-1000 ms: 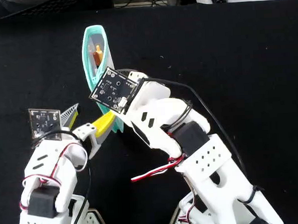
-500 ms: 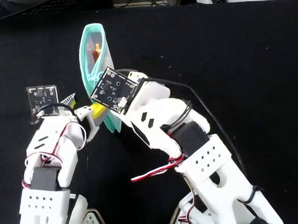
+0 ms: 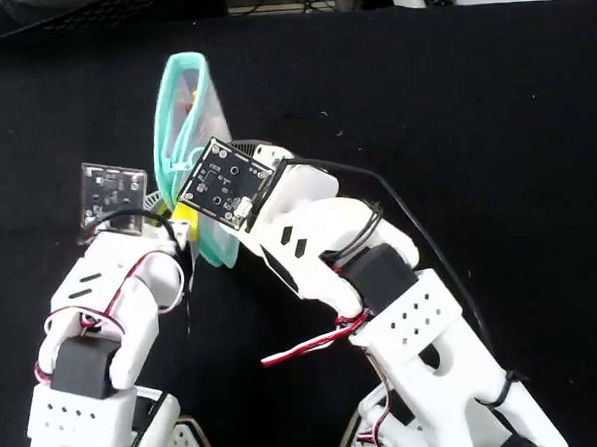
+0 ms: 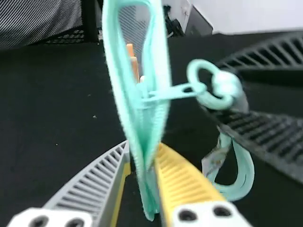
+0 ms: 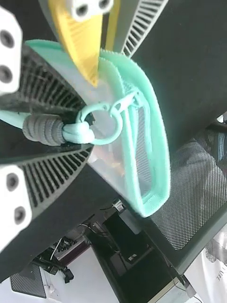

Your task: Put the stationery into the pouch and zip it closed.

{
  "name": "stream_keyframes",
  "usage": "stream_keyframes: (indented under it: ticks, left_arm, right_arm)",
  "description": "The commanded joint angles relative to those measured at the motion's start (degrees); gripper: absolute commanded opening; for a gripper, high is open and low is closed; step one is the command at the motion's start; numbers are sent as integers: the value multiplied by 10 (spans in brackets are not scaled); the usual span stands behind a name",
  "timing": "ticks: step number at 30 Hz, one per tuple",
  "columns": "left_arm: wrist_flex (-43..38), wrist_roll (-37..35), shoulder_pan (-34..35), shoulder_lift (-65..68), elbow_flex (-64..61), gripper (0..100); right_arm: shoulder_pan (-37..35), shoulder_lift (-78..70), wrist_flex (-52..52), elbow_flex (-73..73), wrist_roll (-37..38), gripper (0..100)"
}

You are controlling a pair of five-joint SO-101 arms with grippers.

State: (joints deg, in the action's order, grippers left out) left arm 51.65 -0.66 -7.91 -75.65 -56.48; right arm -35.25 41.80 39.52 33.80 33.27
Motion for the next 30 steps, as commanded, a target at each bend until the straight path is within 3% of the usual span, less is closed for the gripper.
stream_keyframes:
  ticks: [1, 8, 17, 30]
  left_arm:
    - [22, 40, 0, -36, 50, 37]
    - [56, 90, 4, -122, 51, 36]
    - [56, 120, 25, -137, 14, 37]
    - [55, 120, 22, -137, -39, 37]
  right_arm:
    - [6, 3, -9, -4, -4, 12]
    - [8, 21, -9, -15, -35, 12]
    - [24, 132, -8, -10, -56, 12]
    - [126, 22, -53, -15, -52, 12]
